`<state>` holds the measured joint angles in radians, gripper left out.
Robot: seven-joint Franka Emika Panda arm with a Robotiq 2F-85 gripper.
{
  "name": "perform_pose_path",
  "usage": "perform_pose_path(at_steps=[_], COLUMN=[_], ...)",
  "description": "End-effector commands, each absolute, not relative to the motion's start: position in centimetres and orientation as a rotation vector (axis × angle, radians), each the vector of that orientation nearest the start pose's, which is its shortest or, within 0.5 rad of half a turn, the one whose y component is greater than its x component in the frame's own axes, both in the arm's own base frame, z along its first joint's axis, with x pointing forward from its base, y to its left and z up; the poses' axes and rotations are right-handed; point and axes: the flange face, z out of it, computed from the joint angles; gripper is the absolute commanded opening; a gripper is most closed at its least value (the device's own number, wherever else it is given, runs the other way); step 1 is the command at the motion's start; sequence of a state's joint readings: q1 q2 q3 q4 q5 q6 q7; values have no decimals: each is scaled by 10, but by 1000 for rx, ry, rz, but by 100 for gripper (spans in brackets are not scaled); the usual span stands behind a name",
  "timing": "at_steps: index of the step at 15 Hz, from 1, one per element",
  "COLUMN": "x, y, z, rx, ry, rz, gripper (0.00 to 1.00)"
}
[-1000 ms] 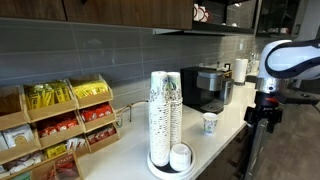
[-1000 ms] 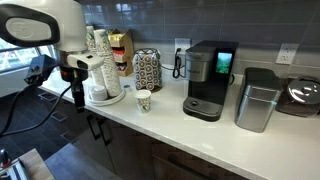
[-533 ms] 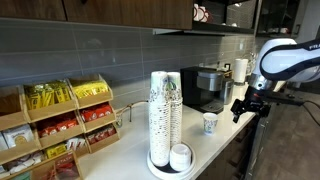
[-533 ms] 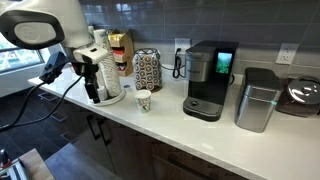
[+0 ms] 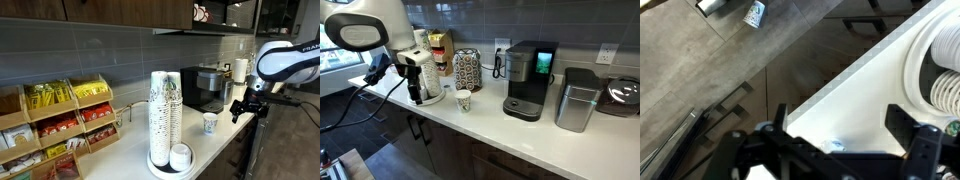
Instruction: Put the cup on the coffee maker
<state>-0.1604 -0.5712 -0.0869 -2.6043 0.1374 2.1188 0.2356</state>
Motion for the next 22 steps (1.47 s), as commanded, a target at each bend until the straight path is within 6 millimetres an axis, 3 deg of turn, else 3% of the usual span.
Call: perform_pose_path(at_steps=[1,7,13,15,16,22], x=[400,449,476,482,485,497], y=[-108,-133,-150,-153,-154,-162], z=[431,419,394,387,382,362], rx=[-2834,-2801,-2756,-2739,-2731,-2683], ry=[819,856,904,903,905,929], rz=[-152,-278,-263,-264,-262,-251], gripper=[100,100,97,89,75,31])
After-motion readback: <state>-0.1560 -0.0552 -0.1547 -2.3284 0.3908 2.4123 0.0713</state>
